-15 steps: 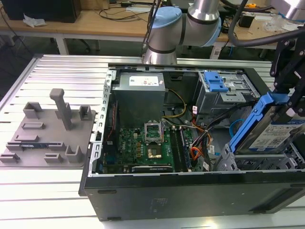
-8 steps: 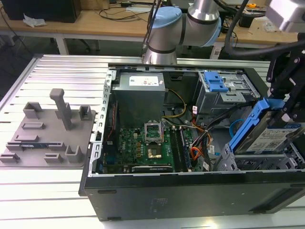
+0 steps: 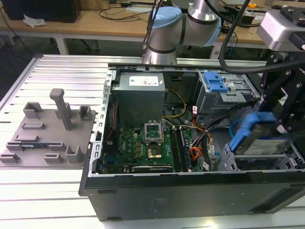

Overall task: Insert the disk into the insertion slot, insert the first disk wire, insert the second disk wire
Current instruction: 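Insert the disk into the insertion slot, then insert the first disk wire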

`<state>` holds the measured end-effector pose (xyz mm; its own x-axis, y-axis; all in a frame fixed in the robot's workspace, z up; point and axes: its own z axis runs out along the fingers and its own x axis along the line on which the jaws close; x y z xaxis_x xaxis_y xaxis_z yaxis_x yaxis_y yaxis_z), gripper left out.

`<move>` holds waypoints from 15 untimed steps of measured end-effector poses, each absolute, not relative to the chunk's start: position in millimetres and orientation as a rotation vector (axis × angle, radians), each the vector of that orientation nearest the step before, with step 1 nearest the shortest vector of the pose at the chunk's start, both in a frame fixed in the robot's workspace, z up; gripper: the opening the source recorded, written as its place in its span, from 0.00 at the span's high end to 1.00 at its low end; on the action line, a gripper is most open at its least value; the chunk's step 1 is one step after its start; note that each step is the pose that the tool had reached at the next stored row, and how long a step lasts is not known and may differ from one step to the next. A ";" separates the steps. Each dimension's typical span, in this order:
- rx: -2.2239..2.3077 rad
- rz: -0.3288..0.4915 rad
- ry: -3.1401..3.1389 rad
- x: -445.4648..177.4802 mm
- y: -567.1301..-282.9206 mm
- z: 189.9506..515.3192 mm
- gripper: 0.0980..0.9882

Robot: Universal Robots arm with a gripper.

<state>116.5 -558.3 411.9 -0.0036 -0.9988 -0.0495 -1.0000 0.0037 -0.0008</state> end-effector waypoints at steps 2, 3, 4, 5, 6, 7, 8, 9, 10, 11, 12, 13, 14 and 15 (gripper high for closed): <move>-2.192 0.054 2.200 116.4 -558.3 411.6 0.48; -2.192 0.054 2.200 116.4 -558.3 411.6 0.42; -2.192 0.054 2.200 116.5 -558.3 411.6 0.42; -2.192 0.054 2.200 116.5 -558.3 411.6 0.34; -2.192 0.054 2.200 116.5 -558.3 411.6 0.34; -2.192 0.054 2.200 116.5 -558.3 411.6 0.34; -2.192 0.054 2.200 116.5 -558.3 411.6 0.34; -2.192 0.054 2.200 116.5 -558.3 411.6 0.34; -2.192 0.054 2.200 116.5 -558.3 411.6 0.34; -2.192 0.054 2.199 116.5 -558.3 411.6 0.34; -2.192 0.054 2.199 116.5 -558.3 411.6 0.34; -2.192 0.054 2.199 116.5 -558.3 411.6 0.34; -2.192 0.054 2.199 116.4 -558.3 411.6 0.34; -2.192 0.054 2.199 116.5 -558.3 411.6 0.34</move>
<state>116.5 -558.3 411.6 -0.0031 -0.9988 -0.0498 -1.0000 0.0032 -0.0008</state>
